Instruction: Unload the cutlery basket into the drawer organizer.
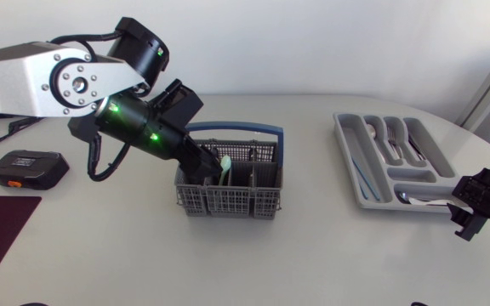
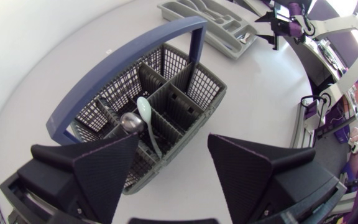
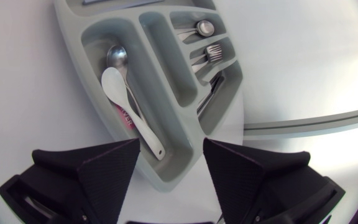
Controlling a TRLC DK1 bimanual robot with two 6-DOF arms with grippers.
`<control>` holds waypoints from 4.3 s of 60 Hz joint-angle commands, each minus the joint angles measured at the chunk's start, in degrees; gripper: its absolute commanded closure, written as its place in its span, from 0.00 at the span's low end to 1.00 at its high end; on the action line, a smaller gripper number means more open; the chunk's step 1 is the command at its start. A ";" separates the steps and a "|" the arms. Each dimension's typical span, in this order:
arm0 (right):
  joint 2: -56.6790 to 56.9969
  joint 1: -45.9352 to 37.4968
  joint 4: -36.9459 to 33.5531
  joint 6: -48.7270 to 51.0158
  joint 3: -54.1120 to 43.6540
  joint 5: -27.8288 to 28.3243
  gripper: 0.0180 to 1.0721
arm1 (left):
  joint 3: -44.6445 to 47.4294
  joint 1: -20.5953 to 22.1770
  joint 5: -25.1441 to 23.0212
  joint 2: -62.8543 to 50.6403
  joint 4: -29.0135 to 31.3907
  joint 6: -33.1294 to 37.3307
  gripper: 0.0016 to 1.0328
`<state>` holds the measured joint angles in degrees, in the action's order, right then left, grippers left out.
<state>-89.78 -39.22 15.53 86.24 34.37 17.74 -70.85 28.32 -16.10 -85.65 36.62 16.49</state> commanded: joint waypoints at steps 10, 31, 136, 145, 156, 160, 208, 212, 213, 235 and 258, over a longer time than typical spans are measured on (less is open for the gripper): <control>9.88 -0.68 -11.13 -7.84 1.67 3.44 0.17 | 3.00 -0.19 0.37 1.18 0.29 0.56 0.24; 19.99 11.98 -24.58 -24.98 0.43 1.60 0.17 | 7.74 1.22 1.60 0.66 -10.78 -5.15 0.24; 23.51 50.30 -36.80 -58.38 7.29 -17.03 0.17 | 13.11 0.60 5.29 -11.91 -34.69 -11.22 0.65; 23.60 50.30 -36.36 -58.29 6.76 -17.03 0.17 | 12.49 0.95 4.67 -13.14 -34.86 -11.31 0.76; 23.77 50.12 -35.48 -58.02 5.97 -17.03 0.17 | 12.14 1.48 3.00 -14.46 -34.86 -11.04 0.90; 23.86 50.03 -35.39 -57.85 5.88 -17.03 0.17 | 12.14 1.57 2.65 -14.46 -34.86 -10.95 0.91; 23.60 50.30 -34.60 -56.71 5.44 -17.03 0.17 | 22.16 0.69 -1.66 -2.33 -45.67 -10.87 0.97; 23.60 50.47 -34.60 -56.79 5.53 -17.03 0.17 | 24.79 1.57 -1.66 2.15 -48.40 -10.69 0.97; 23.68 50.56 -34.60 -56.88 5.53 -17.03 0.17 | 25.32 1.66 -1.66 3.03 -48.93 -10.60 0.97; 24.91 51.97 -33.72 -57.23 3.60 -16.68 0.17 | 28.84 4.56 0.01 17.09 -51.74 -7.26 0.97; 31.95 53.46 -44.09 -59.78 10.63 -1.21 0.17 | 12.05 2.53 -15.63 15.25 -32.93 -12.98 0.97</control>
<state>-59.07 14.15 -26.74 28.45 42.00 13.85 -54.61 31.16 -27.83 -67.70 1.28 6.13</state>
